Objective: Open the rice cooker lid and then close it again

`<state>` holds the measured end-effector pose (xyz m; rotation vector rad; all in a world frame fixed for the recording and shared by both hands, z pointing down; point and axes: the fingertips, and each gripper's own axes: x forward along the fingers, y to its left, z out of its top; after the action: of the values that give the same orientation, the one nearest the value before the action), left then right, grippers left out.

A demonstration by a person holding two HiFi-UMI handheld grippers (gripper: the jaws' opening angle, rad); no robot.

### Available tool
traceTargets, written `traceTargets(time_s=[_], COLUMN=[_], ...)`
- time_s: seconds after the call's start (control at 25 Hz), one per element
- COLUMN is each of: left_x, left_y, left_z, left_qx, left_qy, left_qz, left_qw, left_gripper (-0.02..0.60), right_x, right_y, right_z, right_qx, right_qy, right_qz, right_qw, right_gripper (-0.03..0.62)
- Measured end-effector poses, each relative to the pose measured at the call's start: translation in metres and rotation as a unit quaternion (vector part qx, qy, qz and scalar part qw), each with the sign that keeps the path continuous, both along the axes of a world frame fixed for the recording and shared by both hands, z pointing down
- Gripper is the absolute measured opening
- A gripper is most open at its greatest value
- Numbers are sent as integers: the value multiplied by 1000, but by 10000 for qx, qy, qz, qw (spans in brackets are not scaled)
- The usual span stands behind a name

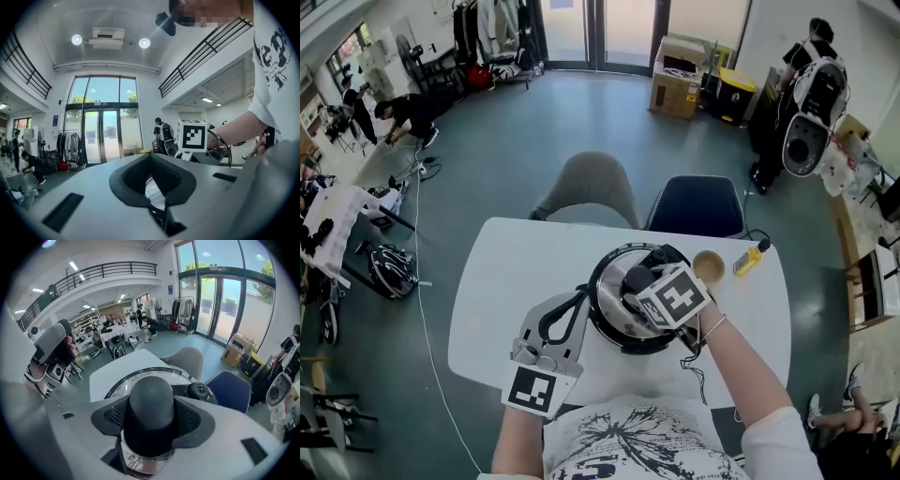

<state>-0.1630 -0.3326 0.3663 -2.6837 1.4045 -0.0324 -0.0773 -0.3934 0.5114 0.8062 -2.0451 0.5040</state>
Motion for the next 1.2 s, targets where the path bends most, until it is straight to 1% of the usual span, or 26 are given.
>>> traceTargets(time_s=[0.08,0.16,0.2,0.28,0.36,0.44,0.56,0.64,0.76,0.8,0.88,0.96,1.12,1.2], left_x=[10,13,13,16,19,21,32,45,61,64,66,67,68,68], left_y=[4,9,12,17,21,24,26,27,32,33,34,33,33,33], left_z=[-4,-10,-12,-14,-13,-11,-8,-10,-9,-9,-7,-7,-11,-11], left_qx=[43,84,99,108,87,55,29,21,-15,-23,-20,-31,-71,-94], left_qy=[-8,5,5,-27,-19,11,-41,-49,-73,-91,-123,-115,-61,-61], left_qz=[30,50,60,80,70,53,68,105,178,191,208,202,162,145], left_qw=[10000,10000,9999,9999,9999,10000,10000,9999,9998,9998,9997,9997,9998,9998], left_gripper=[14,14,14,14,14,14,14,14,14,14,14,14,14,14], right_x=[7,7,7,8,10,12,19,26,39,42,47,53,70,75], right_y=[1,2,2,2,4,7,11,13,19,21,26,32,49,58], right_z=[-1,-5,-8,-15,-23,-32,-54,-70,-86,-90,-100,-110,-127,-131], right_qx=[0,63,163,448,637,726,931,1227,1851,2067,2461,2798,3272,3429], right_qy=[28,44,37,17,-62,-292,-769,-1018,-1240,-1318,-1546,-1825,-2221,-2359], right_qz=[-5,32,42,-30,-98,-41,56,118,200,205,230,289,426,450], right_qw=[10000,10000,9999,9990,9979,9969,9927,9871,9747,9693,9566,9421,9175,9082], right_gripper=[298,299,304,342,348,347,332,299,245,236,228,182,107,51])
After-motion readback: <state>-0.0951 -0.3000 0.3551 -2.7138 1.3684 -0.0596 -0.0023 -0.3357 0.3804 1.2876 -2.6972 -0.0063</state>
